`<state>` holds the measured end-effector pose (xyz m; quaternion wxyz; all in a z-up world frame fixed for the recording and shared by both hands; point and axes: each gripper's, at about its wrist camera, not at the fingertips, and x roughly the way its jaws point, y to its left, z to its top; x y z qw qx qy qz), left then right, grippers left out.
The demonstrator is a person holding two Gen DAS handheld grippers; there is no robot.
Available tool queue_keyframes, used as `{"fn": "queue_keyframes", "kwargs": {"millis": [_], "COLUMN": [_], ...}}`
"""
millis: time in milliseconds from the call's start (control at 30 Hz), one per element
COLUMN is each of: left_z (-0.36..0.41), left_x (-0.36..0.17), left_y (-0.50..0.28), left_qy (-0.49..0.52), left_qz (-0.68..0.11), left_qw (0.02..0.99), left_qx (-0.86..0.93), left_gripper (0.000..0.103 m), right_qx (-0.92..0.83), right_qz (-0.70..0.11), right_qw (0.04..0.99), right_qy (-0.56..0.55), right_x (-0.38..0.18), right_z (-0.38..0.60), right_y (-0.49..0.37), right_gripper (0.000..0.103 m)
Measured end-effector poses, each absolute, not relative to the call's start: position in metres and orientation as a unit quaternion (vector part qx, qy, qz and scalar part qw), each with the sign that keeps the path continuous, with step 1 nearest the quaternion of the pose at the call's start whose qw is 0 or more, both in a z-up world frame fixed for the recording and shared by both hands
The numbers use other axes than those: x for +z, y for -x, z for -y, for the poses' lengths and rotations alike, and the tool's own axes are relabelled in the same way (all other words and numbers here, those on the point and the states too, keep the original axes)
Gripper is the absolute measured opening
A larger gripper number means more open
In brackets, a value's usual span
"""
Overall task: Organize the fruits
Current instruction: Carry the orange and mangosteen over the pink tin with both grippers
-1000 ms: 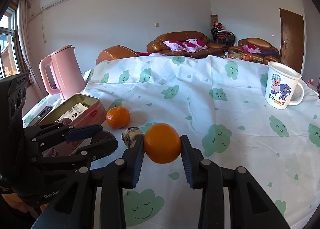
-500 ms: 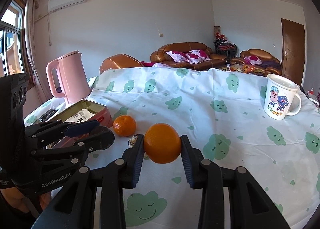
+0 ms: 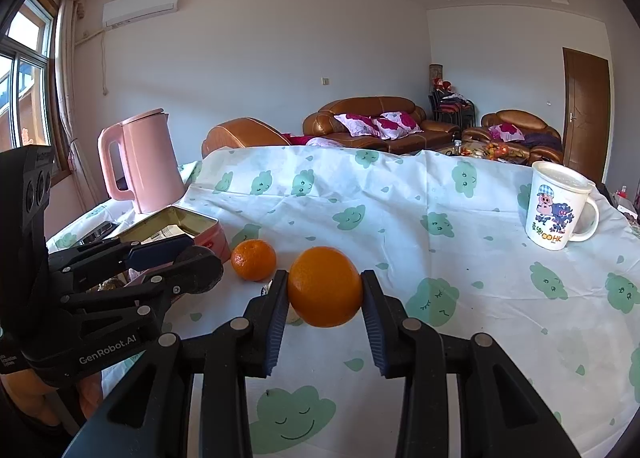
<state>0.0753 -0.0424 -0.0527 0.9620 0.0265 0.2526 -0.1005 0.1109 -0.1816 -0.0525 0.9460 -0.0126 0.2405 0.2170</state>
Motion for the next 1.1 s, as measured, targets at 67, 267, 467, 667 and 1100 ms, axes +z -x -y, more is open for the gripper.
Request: {"fn": "queue_keyframes", "kwargs": {"millis": [67,267,467,667,1100], "left_z": [0.041,0.038,0.036,0.034,0.031], "left_x": [-0.052,-0.050,-0.047,-0.045,-0.039], "left_y": [-0.075,-0.070,-0.065,-0.060,-0.045], "left_qy": [-0.025,-0.019,-0.017,-0.015,-0.015], "left_qz": [-0.250,-0.236,-0.221,-0.207,-0.161], "left_qw": [0.963,0.967,0.971,0.975,0.985], "left_qx": [-0.098,-0.094,-0.087,-0.080,-0.065], "left_gripper": [0.038,0.038,0.038,0.038,0.038], "right_qx": [0.218,0.218,0.220,0.220,0.221], "right_qz": [-0.238,-0.230,-0.219,-0.210,-0.180], "right_qw": [0.947,0.948,0.951,0.952,0.958], "right_qy": [0.013,0.013,0.016,0.016,0.024], "right_x": [-0.052,-0.051,-0.050,-0.048,-0.044], "right_z": [0.182,0.183,0.183,0.183,0.181], "right_y": [-0.110,-0.107,-0.103,-0.100,-0.089], "right_gripper": [0.038,0.038,0.038,0.038,0.038]}}
